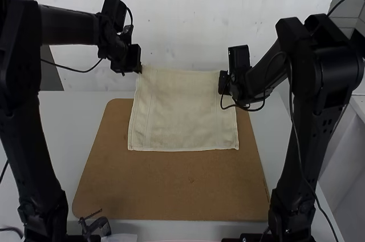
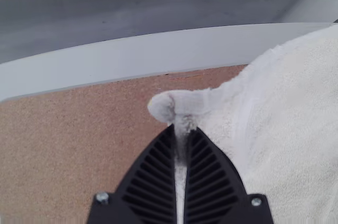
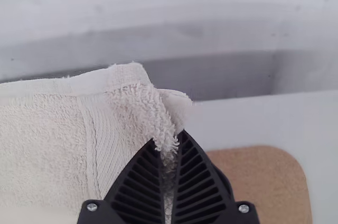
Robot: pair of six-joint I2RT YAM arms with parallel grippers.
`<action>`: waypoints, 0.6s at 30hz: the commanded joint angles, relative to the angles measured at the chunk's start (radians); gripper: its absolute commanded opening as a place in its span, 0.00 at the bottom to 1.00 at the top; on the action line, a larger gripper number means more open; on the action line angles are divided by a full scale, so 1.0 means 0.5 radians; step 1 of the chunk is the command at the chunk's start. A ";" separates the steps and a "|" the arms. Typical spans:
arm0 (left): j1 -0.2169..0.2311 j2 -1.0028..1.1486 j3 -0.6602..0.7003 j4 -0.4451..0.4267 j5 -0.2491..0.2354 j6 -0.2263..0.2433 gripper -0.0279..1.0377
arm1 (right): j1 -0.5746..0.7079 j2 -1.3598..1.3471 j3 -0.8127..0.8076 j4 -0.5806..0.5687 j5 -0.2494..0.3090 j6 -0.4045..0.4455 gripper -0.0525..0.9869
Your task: Fold the towel.
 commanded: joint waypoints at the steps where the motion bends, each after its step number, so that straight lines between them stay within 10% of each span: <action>1: 0.020 -0.195 -0.200 0.073 -0.019 0.072 0.04 | -0.043 -0.069 0.018 -0.125 -0.049 -0.037 0.07; 18: -0.048 -0.527 -0.804 0.171 -0.044 0.103 0.04 | -0.027 -0.480 -0.283 -0.567 -0.181 -0.222 0.07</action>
